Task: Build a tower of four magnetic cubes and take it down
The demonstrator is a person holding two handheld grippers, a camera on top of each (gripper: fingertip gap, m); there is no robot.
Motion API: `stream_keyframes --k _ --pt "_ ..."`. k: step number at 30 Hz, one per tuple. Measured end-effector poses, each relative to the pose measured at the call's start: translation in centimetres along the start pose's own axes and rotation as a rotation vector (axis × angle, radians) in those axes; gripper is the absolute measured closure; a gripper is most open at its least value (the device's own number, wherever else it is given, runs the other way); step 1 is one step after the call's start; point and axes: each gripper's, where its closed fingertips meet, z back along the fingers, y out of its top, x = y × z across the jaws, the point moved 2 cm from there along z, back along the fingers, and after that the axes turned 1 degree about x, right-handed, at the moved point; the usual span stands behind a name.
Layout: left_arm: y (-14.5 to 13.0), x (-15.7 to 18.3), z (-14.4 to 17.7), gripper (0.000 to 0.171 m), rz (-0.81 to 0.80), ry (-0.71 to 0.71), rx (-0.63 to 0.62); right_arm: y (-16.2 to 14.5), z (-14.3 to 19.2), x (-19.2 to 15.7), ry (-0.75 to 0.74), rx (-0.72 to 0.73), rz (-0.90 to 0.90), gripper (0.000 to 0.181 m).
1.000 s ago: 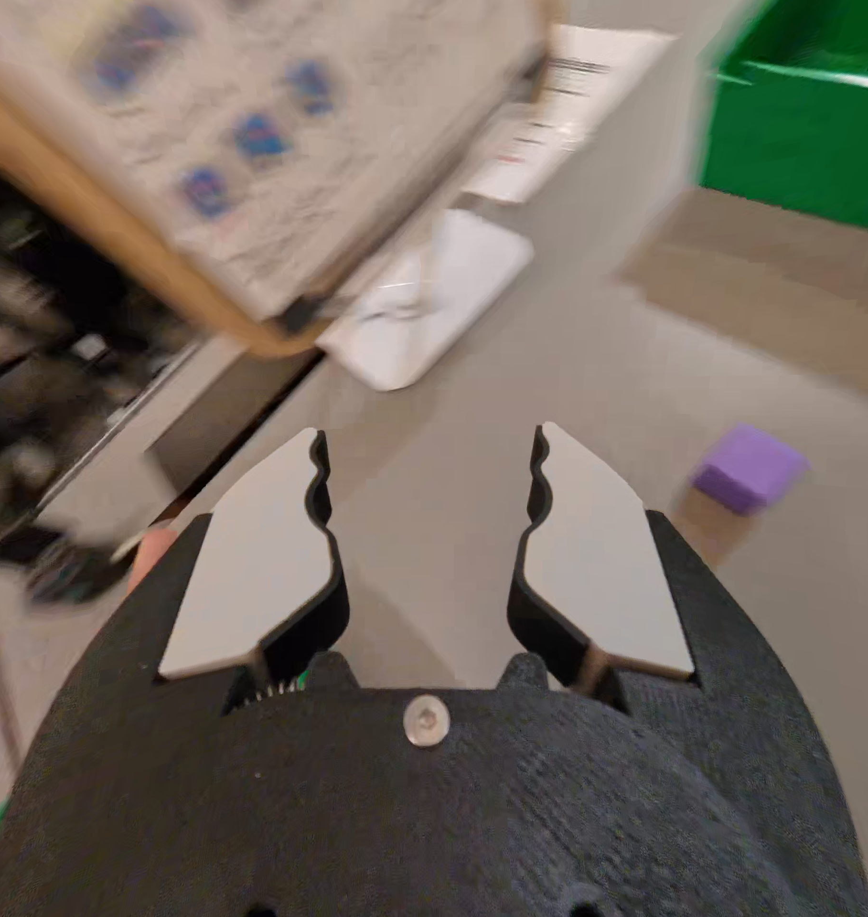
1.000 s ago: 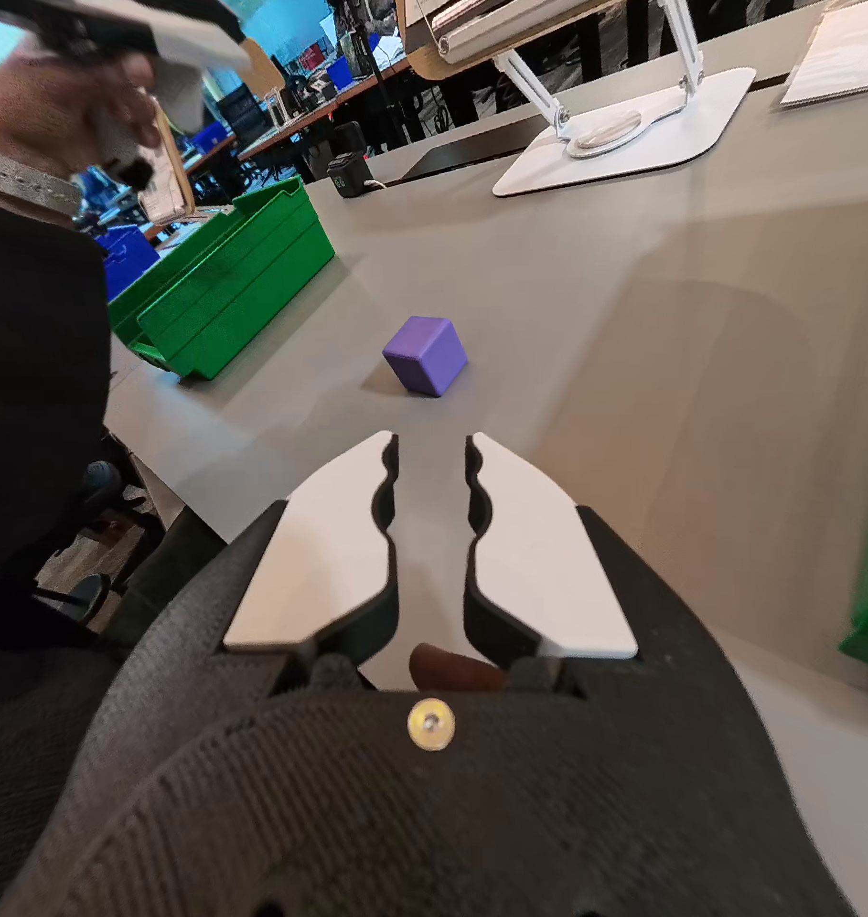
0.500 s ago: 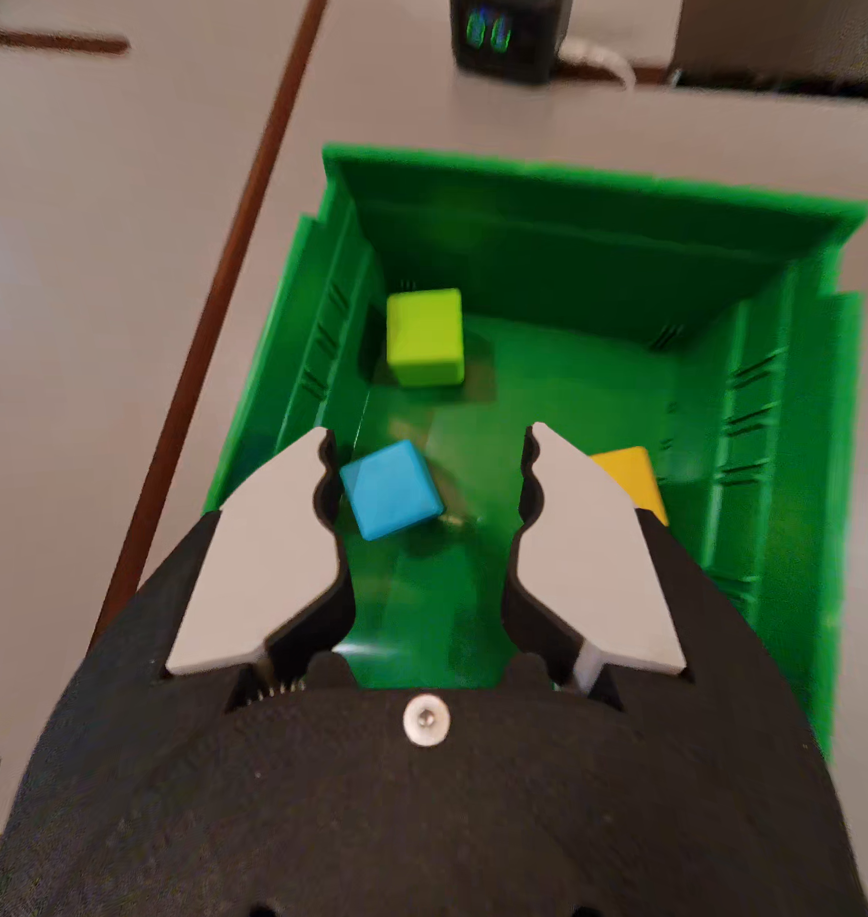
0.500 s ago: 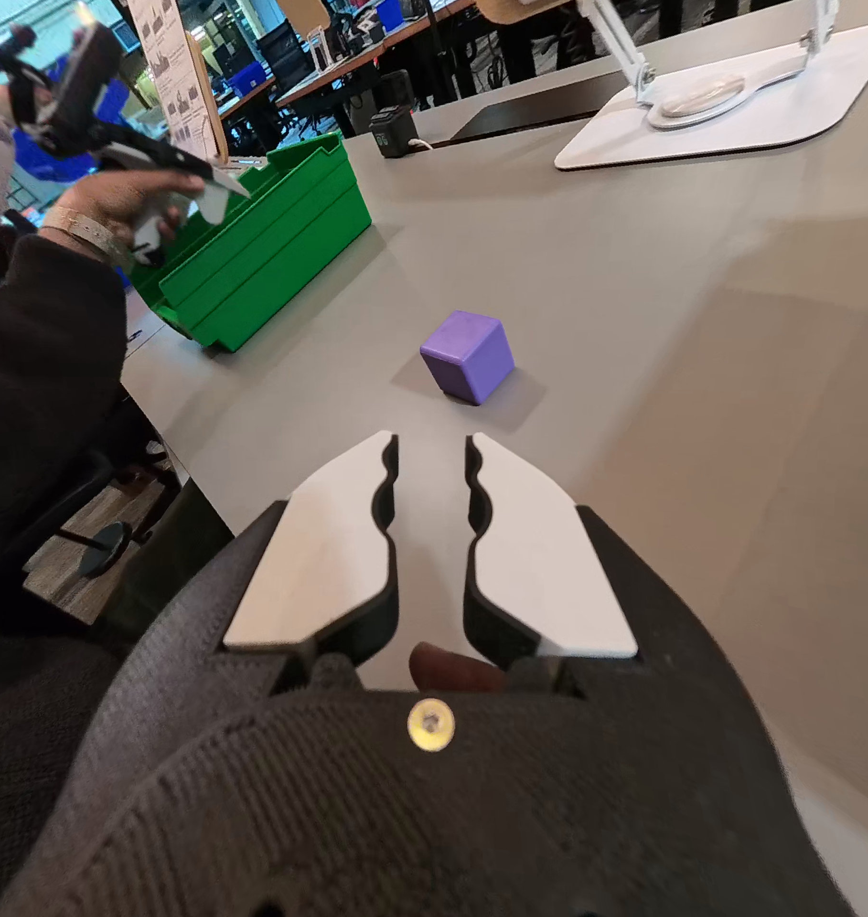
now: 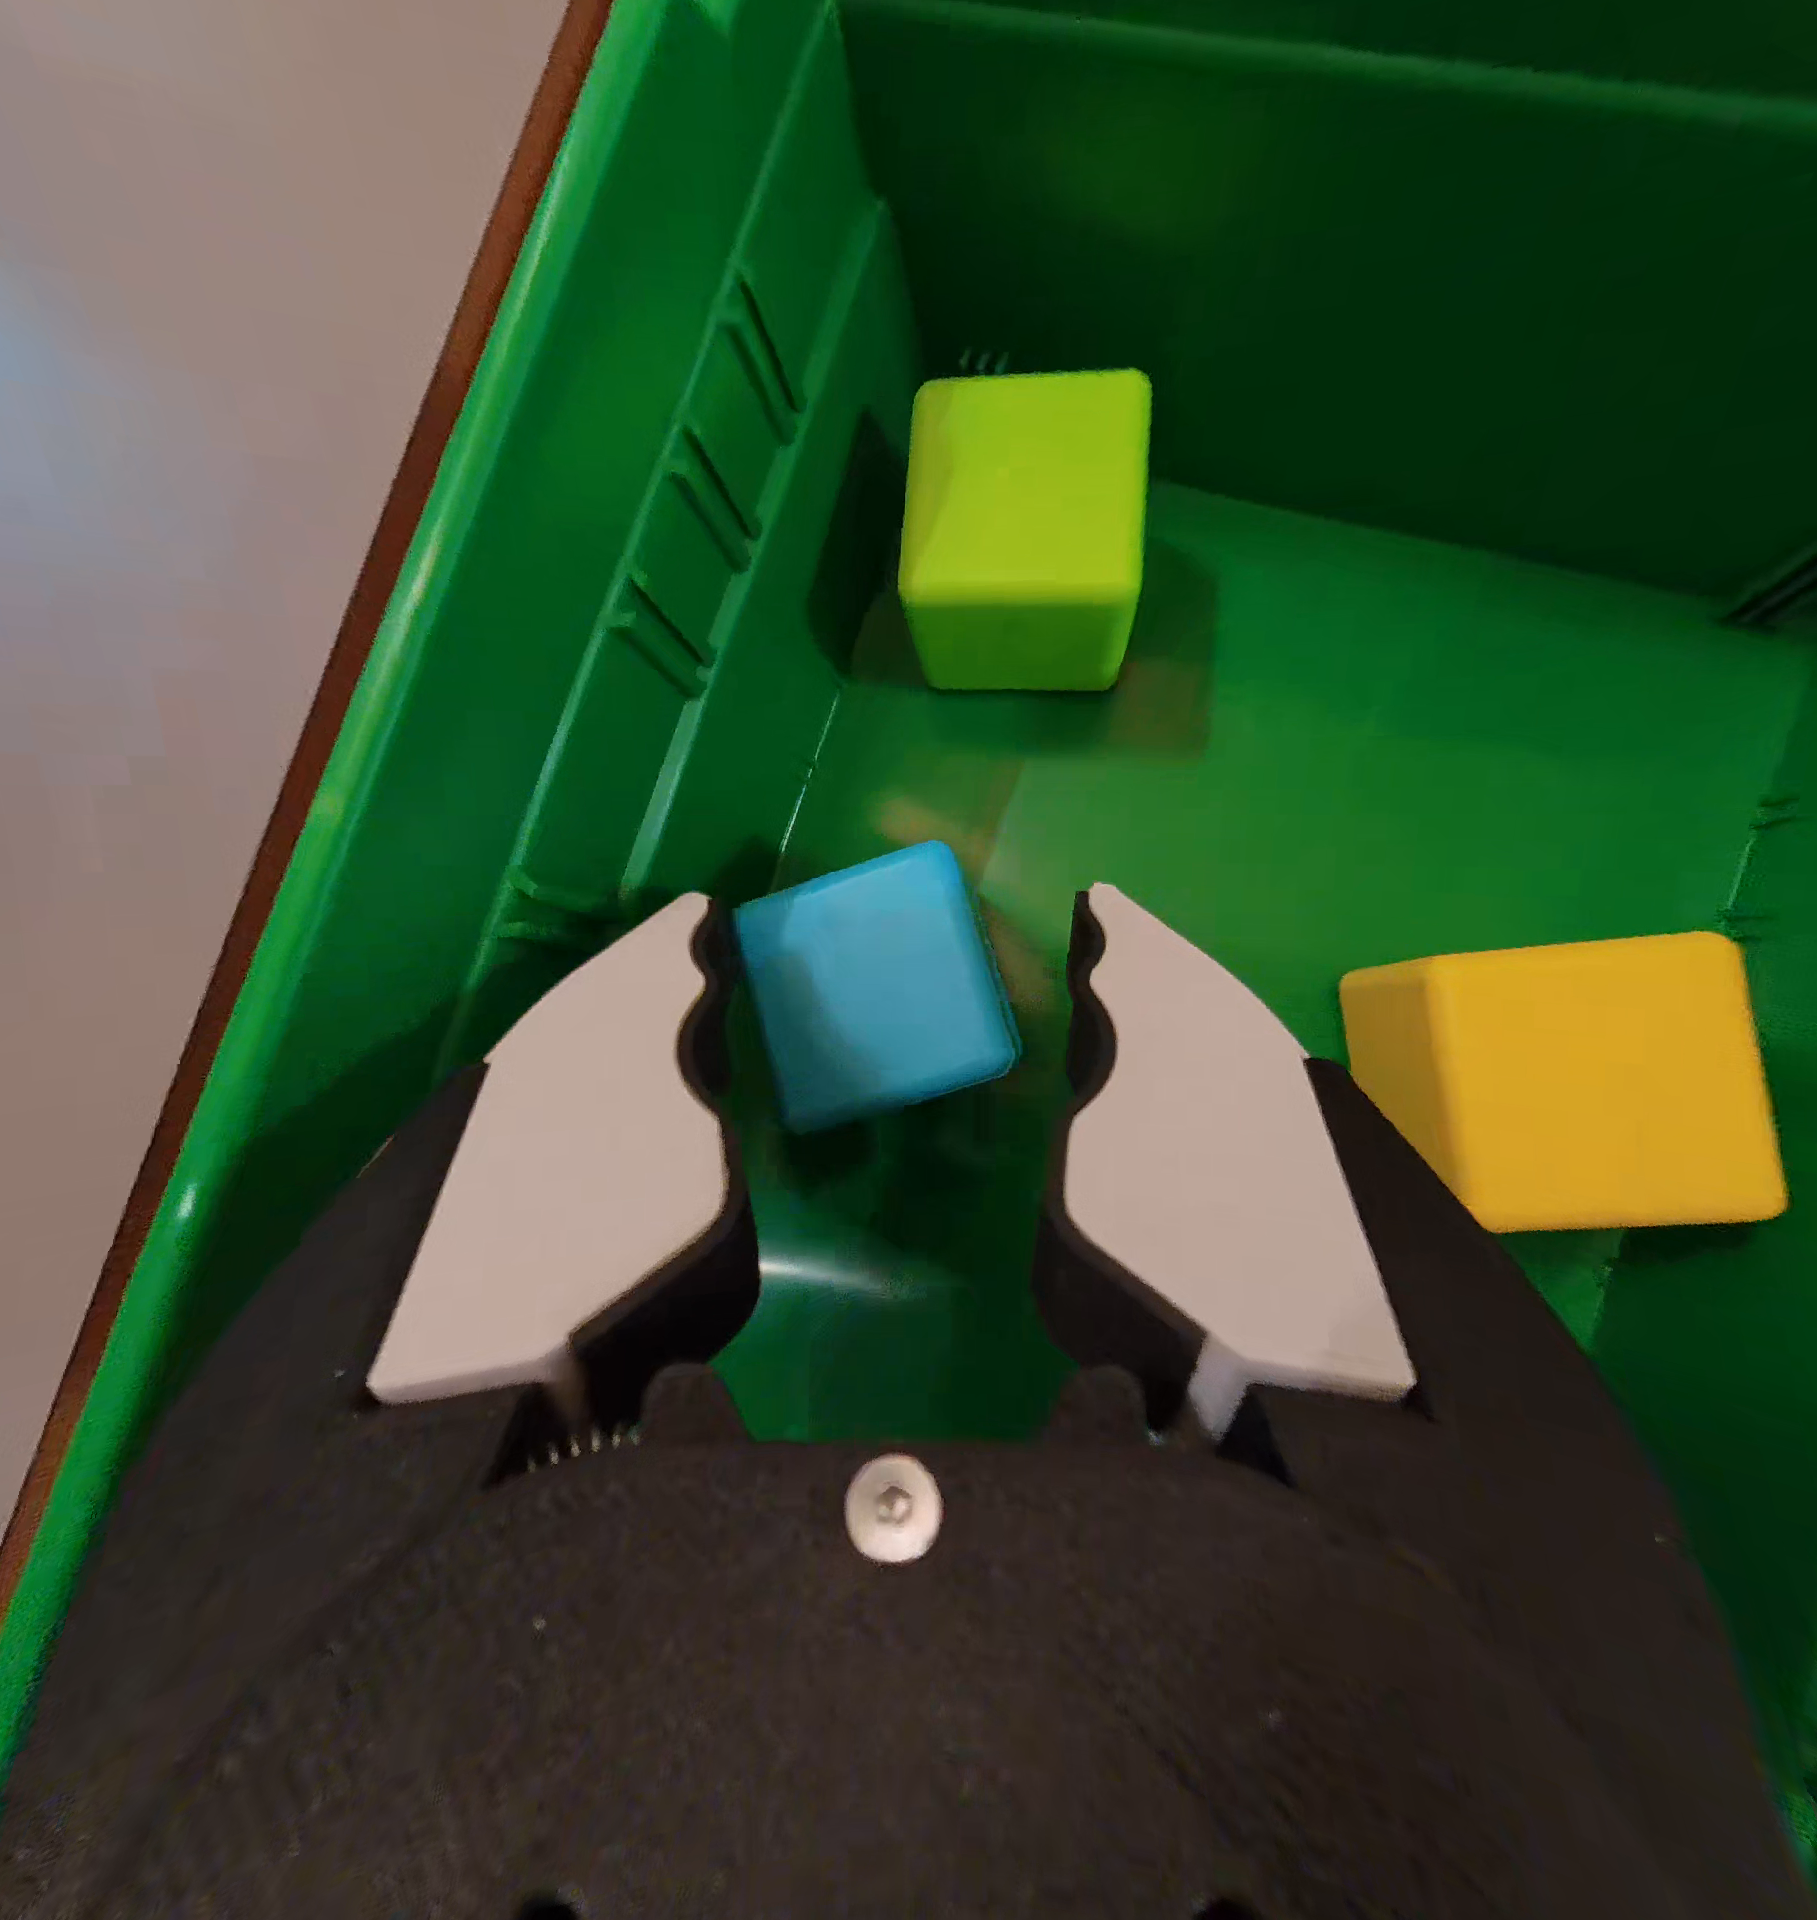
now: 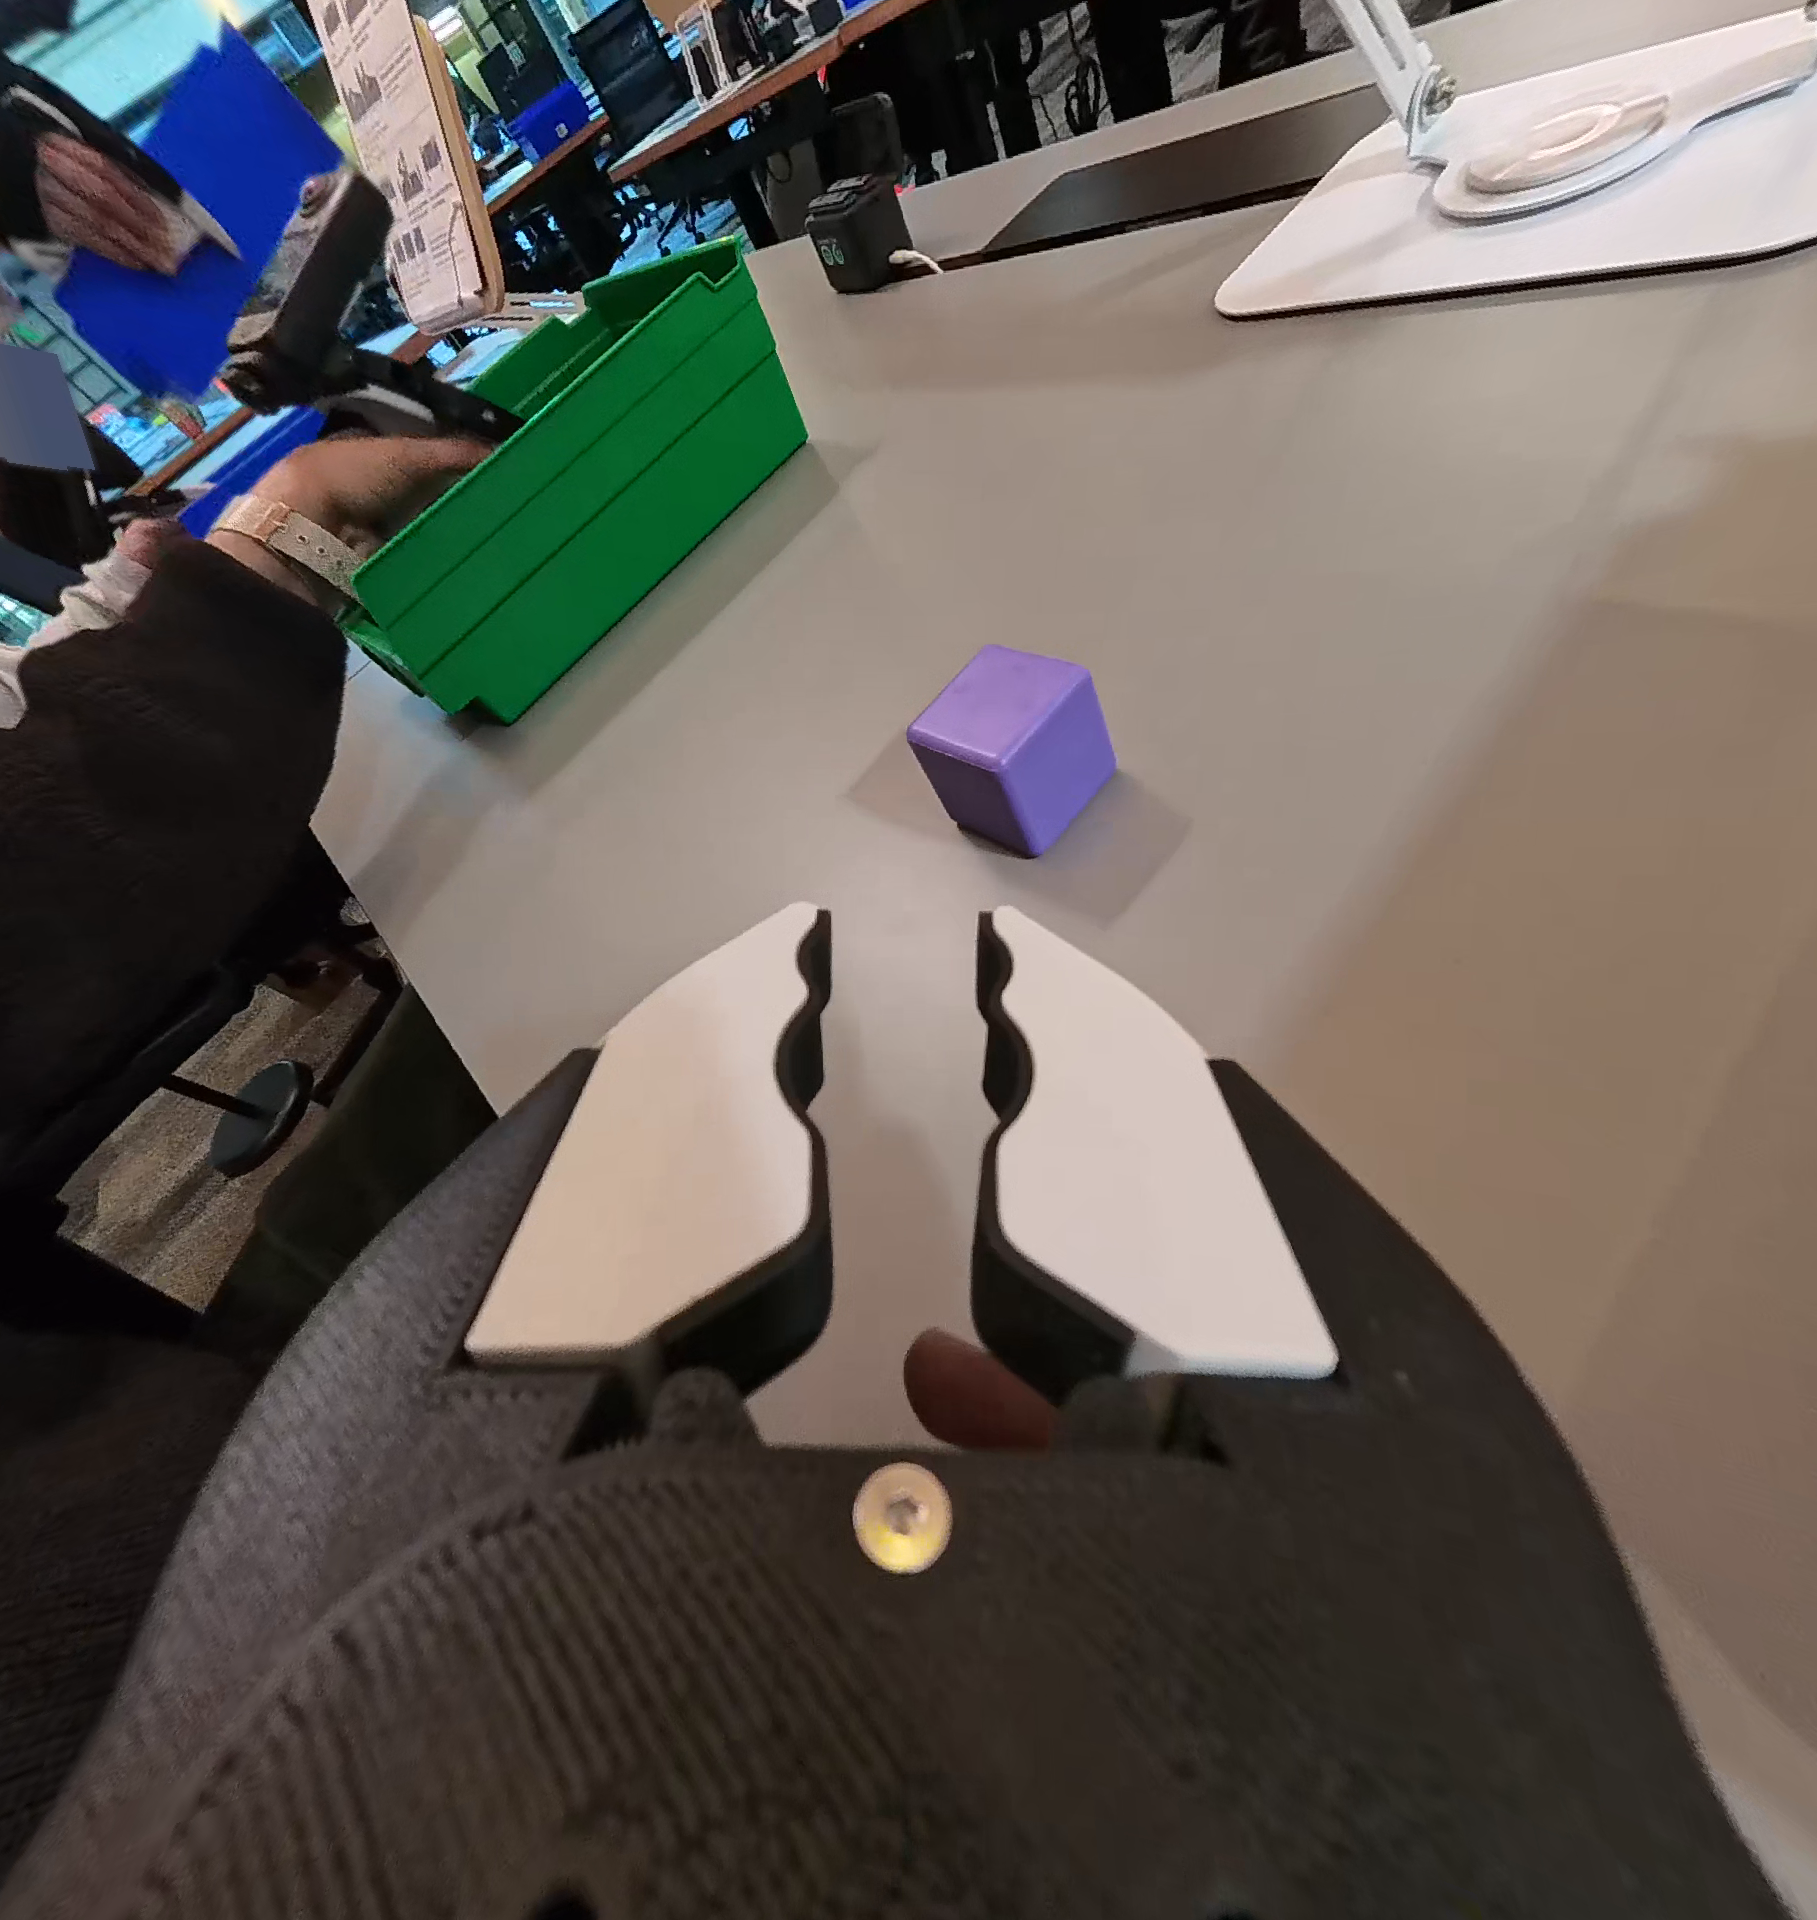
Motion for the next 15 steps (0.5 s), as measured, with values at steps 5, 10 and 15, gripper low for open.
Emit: stream_keyframes --k 5,10,15 --pt "-1.4 -0.3 -1.4 0.112 0.011 -0.009 -0.055 0.0 0.1 0.0 -0.003 0.000 0.001 0.154" --pt "-1.4 -0.2 -1.5 0.117 0.022 -0.039 -0.056 0.0 0.1 0.1 -0.006 0.001 0.002 0.154" --pt "1.9 0.5 2.4 0.118 -0.016 -0.110 0.034 0.0 0.1 0.1 -0.008 0.001 0.003 0.154"
